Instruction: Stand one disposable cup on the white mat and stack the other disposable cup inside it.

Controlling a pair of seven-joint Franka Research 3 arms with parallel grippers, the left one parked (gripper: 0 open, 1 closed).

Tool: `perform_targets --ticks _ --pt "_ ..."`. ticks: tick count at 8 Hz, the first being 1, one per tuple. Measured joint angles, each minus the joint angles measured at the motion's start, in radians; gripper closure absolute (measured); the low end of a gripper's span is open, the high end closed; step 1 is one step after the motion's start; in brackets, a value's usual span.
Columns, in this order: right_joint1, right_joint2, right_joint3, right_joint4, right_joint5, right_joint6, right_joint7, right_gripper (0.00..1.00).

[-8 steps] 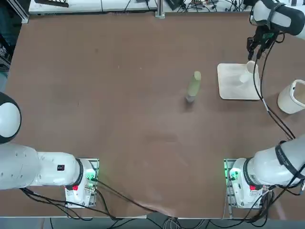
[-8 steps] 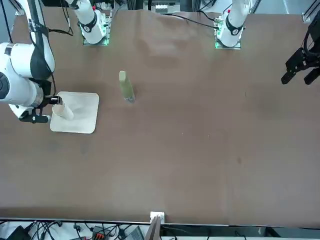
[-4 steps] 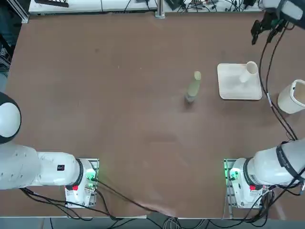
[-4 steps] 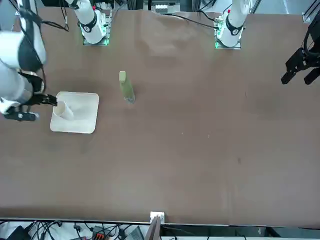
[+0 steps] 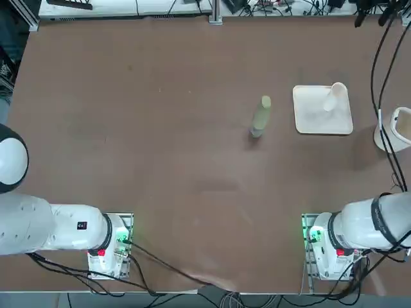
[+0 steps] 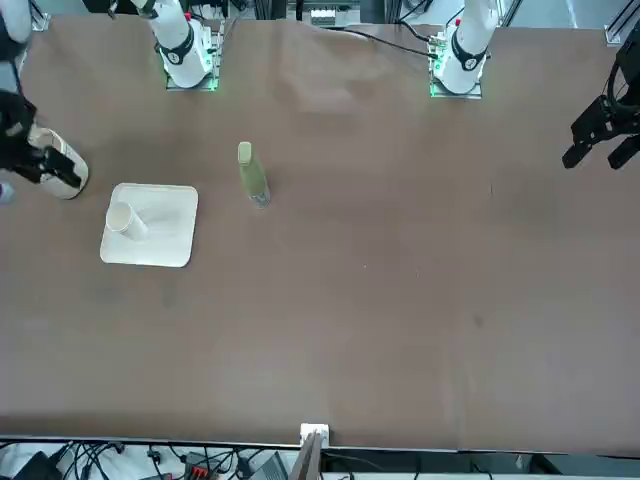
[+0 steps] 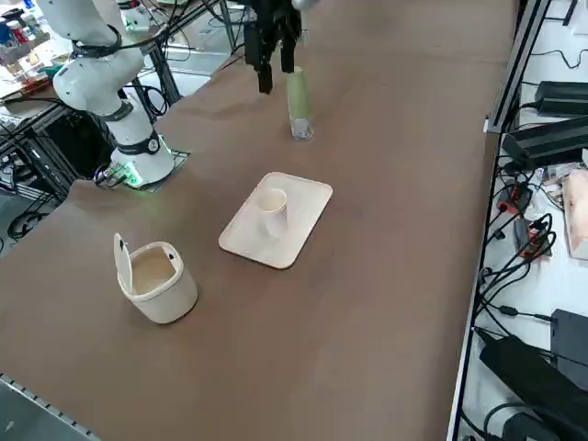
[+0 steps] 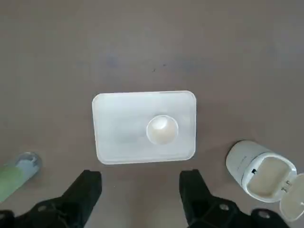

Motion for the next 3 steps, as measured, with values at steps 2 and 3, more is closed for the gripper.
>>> perform_targets --ticks 2,3 --pt "0.001 -0.023 0.003 0.016 0.027 -0.022 -0.01 0.0" --pt "0.0 -0.034 0.002 0.018 0.041 -0.023 -0.012 0.0"
